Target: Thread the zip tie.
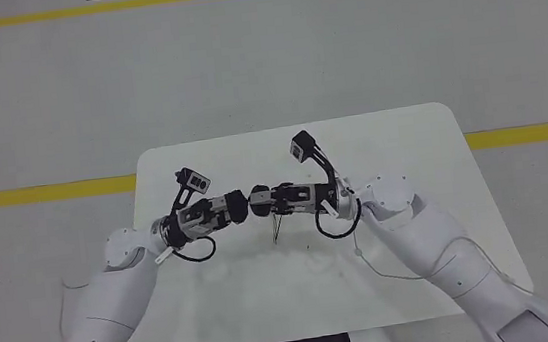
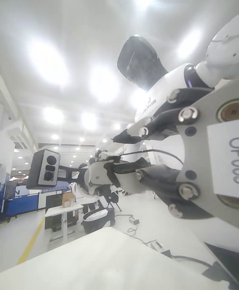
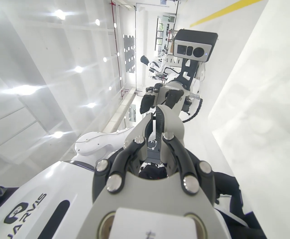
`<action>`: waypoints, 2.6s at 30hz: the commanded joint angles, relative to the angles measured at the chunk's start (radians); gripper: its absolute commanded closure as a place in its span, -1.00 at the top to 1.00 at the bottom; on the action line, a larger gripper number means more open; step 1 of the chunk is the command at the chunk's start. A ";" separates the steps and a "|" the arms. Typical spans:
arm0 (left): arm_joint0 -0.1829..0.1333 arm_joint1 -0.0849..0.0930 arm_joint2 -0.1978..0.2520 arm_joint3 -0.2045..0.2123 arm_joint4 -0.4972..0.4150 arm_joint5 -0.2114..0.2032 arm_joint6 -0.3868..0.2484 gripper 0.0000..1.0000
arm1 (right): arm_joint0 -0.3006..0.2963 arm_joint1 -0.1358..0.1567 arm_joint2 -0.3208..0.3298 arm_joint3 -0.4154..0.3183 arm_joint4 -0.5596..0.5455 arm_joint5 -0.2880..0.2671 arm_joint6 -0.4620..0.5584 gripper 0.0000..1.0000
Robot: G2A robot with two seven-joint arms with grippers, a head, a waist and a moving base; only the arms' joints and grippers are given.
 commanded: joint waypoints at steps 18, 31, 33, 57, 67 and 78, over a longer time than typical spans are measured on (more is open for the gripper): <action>0.006 0.010 -0.003 -0.024 0.135 -0.014 0.051 -0.84 | 0.006 0.002 -0.007 0.018 -0.021 0.099 0.016 -1.00; 0.005 0.013 0.004 -0.023 0.165 -0.014 0.065 -0.86 | 0.002 0.005 0.002 0.017 -0.028 0.107 0.016 -1.00; 0.003 0.013 0.007 -0.021 0.170 -0.014 0.068 -0.80 | 0.001 0.005 0.003 0.017 -0.028 0.106 0.016 -1.00; 0.000 0.018 0.015 -0.017 0.170 -0.014 0.073 -0.90 | 0.005 0.005 -0.004 0.019 -0.034 0.115 0.023 -1.00; -0.004 0.020 0.023 -0.012 0.169 -0.014 0.074 -0.96 | 0.008 0.003 -0.009 0.026 -0.032 0.114 0.024 -1.00; -0.005 0.022 0.021 -0.010 0.163 -0.014 0.073 -1.00 | 0.004 0.003 -0.003 0.029 -0.023 0.106 0.013 1.00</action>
